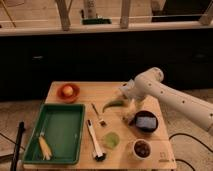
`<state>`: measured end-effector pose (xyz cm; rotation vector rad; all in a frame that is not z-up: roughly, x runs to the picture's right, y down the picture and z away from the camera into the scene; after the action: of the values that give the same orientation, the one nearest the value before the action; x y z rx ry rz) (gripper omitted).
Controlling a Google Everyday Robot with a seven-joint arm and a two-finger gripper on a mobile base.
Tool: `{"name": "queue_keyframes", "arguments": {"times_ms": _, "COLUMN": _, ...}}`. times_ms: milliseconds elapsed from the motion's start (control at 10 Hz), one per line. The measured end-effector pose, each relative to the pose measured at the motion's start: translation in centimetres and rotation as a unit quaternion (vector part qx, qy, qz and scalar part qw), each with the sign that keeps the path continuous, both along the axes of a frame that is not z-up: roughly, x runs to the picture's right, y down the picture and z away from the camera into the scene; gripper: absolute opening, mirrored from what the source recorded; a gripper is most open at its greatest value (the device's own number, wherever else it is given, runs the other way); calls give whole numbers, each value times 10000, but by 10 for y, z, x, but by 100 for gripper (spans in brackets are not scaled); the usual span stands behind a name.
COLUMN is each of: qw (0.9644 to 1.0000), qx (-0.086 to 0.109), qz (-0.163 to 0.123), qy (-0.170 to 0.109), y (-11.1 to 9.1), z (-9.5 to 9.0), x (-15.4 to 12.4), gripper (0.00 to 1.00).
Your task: Place pepper in tray
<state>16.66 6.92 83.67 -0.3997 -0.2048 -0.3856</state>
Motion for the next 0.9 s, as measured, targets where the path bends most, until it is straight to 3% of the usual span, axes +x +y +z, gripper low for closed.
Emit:
{"name": "queue_keyframes", "arguments": {"times_ms": 500, "qw": 9975, "qx": -328, "qz": -506, "qy": -366, "y": 3, "z": 5, "x": -50, "gripper": 80}}
{"name": "queue_keyframes", "arguments": {"times_ms": 900, "qw": 9958, "qx": -515, "qz": -624, "qy": -424, "y": 13, "z": 21, "x": -71, "gripper": 80}}
